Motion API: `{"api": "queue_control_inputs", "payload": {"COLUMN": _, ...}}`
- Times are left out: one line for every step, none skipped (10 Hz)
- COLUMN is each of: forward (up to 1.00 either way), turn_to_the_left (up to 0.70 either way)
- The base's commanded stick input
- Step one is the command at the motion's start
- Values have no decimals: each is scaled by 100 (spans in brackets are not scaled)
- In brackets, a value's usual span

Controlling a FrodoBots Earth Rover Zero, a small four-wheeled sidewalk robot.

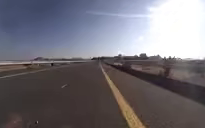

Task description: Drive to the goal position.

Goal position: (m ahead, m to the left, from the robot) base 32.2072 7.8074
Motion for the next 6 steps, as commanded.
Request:
{"api": "queue_control_inputs", "payload": {"forward": 70, "turn_to_the_left": 0}}
{"api": "queue_control_inputs", "payload": {"forward": 70, "turn_to_the_left": 0}}
{"api": "queue_control_inputs", "payload": {"forward": 70, "turn_to_the_left": 0}}
{"api": "queue_control_inputs", "payload": {"forward": 70, "turn_to_the_left": 0}}
{"api": "queue_control_inputs", "payload": {"forward": 70, "turn_to_the_left": 0}}
{"api": "queue_control_inputs", "payload": {"forward": 70, "turn_to_the_left": 0}}
